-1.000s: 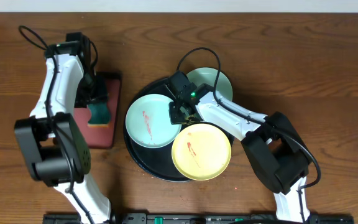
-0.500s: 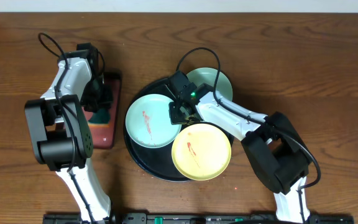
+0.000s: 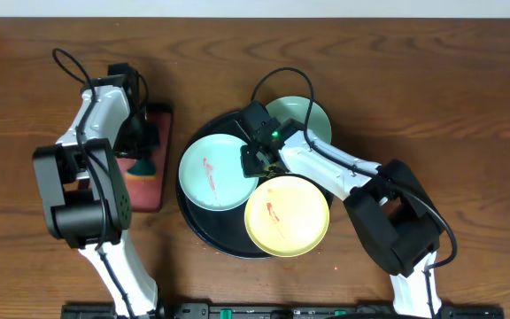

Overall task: Clean dirty plates on tray and stack at the side
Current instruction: 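Grasp the green sponge with the left gripper and lift it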

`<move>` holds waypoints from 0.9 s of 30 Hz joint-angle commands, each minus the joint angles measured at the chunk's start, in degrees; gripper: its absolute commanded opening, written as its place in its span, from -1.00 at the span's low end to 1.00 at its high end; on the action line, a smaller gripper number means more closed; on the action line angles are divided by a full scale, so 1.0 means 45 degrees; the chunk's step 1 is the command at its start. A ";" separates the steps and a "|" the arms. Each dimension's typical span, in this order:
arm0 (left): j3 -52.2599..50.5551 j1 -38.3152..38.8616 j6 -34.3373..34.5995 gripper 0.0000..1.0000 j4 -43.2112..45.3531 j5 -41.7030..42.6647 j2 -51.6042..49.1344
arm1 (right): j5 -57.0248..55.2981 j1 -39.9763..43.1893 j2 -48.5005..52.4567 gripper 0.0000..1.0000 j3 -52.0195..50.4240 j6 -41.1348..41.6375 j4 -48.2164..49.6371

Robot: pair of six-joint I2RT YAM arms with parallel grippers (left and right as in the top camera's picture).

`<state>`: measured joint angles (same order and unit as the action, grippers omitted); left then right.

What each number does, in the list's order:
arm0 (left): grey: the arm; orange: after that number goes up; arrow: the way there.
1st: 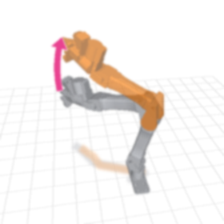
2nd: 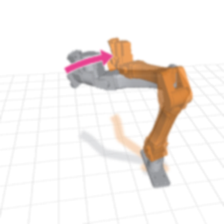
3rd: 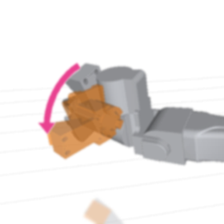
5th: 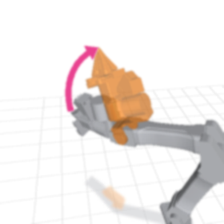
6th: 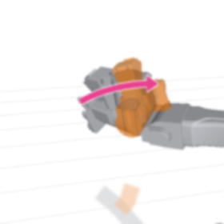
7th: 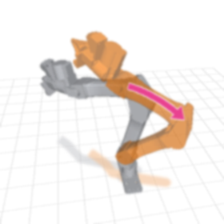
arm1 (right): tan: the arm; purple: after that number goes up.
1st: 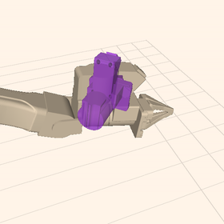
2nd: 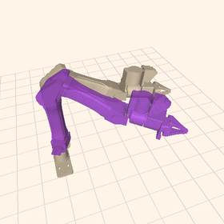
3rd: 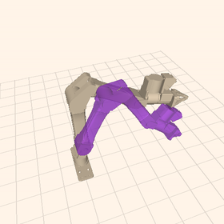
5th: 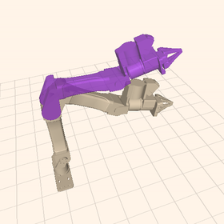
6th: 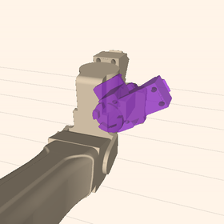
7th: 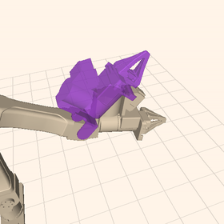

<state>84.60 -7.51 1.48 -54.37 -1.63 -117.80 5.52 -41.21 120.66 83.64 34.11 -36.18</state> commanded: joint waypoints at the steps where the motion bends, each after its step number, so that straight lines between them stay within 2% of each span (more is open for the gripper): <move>1: 0.0029 -0.0044 0.0170 -0.86 -0.0136 0.0272 0.1681 | 0.0141 -0.0078 0.0359 -0.98 0.0165 -0.0214 0.0010; 9: 0.0024 -0.0010 0.0996 -0.86 -0.0991 0.0427 0.4333 | 0.0180 -0.0053 0.0359 -0.98 0.0170 -0.0214 0.0039; 14: -0.0010 -0.0019 0.1914 -0.86 -0.1200 -0.0879 0.4444 | 0.0374 0.0049 0.0359 -0.98 0.0170 -0.0219 -0.0058; 27: -0.0019 -0.0019 0.2283 -0.85 -0.1088 -0.0899 0.4435 | 0.0549 0.0087 0.0359 -0.98 0.0170 -0.0321 -0.0092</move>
<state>84.40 -7.46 9.85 -59.37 -4.54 -97.76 6.74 -40.73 120.66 83.64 33.87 -36.34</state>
